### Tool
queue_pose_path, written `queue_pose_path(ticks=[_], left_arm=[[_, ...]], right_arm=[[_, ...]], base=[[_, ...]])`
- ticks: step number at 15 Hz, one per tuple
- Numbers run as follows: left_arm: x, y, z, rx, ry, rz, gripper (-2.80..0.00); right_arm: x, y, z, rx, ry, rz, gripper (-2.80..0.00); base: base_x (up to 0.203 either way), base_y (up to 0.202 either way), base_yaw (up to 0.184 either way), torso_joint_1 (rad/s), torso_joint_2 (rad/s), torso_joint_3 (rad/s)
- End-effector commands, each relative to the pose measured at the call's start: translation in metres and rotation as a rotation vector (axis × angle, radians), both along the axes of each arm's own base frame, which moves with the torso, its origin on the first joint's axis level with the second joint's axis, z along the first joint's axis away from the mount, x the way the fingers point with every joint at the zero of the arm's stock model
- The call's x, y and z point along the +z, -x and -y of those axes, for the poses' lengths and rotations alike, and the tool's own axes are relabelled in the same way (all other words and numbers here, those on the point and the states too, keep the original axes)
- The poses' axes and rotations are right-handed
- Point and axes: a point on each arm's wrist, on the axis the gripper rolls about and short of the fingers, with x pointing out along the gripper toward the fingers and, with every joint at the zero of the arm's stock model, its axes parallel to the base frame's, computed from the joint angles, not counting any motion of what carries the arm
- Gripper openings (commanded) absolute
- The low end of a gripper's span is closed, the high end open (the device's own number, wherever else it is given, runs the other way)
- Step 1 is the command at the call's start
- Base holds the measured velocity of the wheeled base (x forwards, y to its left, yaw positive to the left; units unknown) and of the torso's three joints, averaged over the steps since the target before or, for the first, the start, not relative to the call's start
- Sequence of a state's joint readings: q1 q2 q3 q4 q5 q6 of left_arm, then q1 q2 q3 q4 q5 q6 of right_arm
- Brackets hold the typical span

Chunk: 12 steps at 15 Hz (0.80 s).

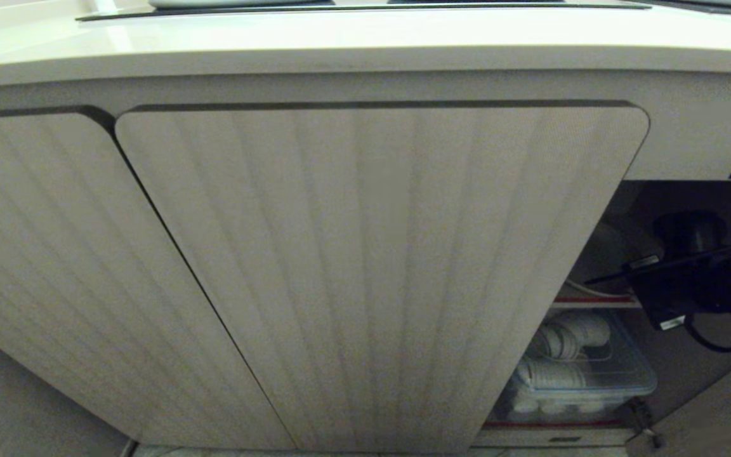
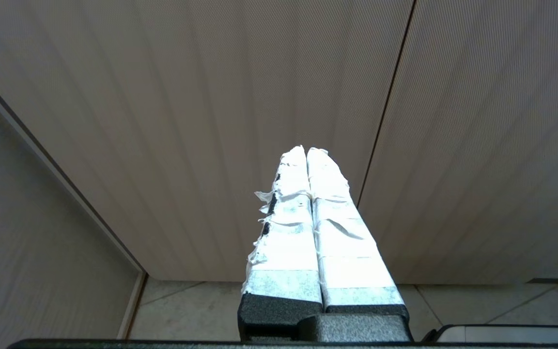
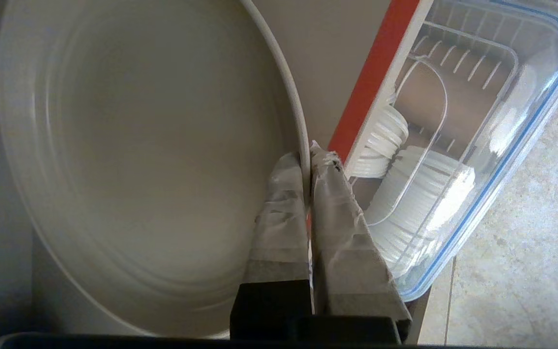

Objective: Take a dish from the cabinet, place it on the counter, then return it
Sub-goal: Put it back into the cabinet

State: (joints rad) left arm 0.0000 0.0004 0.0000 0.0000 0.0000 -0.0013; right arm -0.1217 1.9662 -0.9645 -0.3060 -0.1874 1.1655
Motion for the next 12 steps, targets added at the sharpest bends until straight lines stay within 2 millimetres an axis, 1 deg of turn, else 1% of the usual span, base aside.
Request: queue_pose_path(ticks=[1,12], left_arm=[[0.0000,0.0000,0.0000,0.000,0.000,0.000,-2.80],[0.0000,0.0000,0.0000,0.000,0.000,0.000,-2.80]], right_arm=[[0.0002,-0.0002,0.0000,-0.009,0.000,0.004,-2.80],[0.0042,-0.0020,0.0003,-0.013,0.003,0.019,-2.80]], base=[[0.000,0.000,0.000,0.000,0.00,0.000],[0.000,0.000,0.000,0.000,0.00,0.000]])
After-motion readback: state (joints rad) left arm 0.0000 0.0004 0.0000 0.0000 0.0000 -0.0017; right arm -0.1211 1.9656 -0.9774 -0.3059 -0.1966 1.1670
